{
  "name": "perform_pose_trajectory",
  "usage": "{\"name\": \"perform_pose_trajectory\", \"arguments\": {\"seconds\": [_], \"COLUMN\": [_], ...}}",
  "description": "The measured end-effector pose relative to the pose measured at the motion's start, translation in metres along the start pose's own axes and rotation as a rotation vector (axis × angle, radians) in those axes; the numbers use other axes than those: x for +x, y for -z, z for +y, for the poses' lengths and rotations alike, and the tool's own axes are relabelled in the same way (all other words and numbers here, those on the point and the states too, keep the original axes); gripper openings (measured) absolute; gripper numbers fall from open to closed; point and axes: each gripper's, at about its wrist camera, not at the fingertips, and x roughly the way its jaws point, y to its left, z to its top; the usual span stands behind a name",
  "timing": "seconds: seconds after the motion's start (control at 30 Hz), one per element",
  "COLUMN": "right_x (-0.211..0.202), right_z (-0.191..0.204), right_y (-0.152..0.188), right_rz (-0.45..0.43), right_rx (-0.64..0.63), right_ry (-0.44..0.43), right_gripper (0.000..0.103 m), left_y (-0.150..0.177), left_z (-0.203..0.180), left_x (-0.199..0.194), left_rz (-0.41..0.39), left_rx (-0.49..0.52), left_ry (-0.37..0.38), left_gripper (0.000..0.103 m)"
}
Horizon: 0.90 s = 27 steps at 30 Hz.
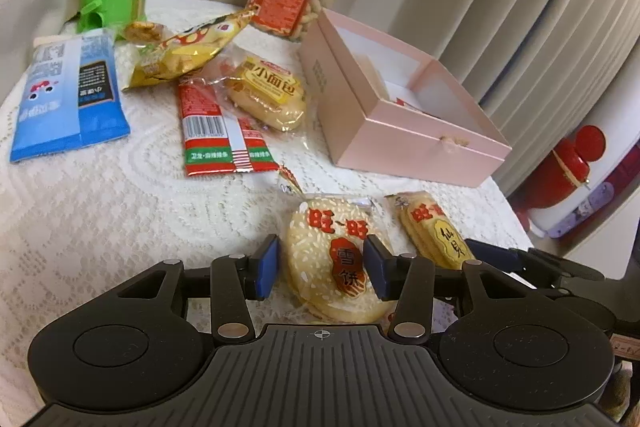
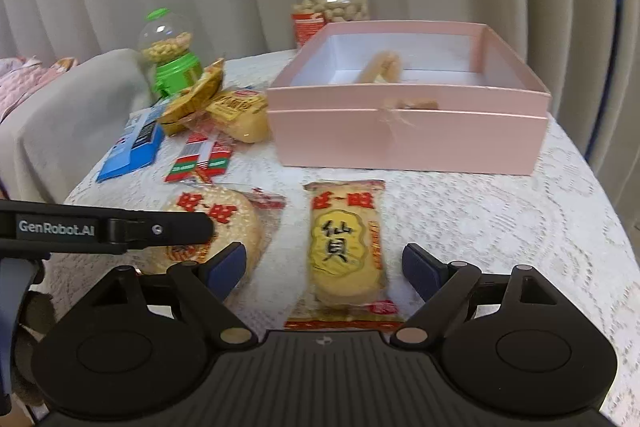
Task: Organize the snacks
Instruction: 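Grasp the round Wangwang cracker packet with the left tool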
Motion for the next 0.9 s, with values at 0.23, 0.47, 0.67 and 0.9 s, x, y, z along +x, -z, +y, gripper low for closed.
{"name": "perform_pose_trajectory", "arguments": {"seconds": [0.23,0.47,0.67,0.9], "right_x": [-0.004,-0.009,-0.01,-0.01], "right_z": [-0.003,-0.012,-0.013,-0.008], "right_y": [0.004,0.007,0.008,0.011], "right_rz": [-0.01,-0.009,-0.003,0.004], "right_rx": [-0.004,0.006,-0.012,-0.049], "right_ry": [0.022,0.007,0.028,0.048], "right_gripper": [0.084,0.084,0.084,0.084], "left_y": [-0.003,-0.004,0.0,0.007], "left_z": [-0.015,-0.015,-0.011,-0.001], "left_x": [0.002,-0.001,-0.006,0.006], "left_rz": [0.011,0.022,0.028,0.077], "left_rx": [0.025,-0.01,-0.05,-0.115], "left_ry": [-0.024,0.007,0.054,0.151], "left_gripper": [0.05,0.046,0.045,0.044]}}
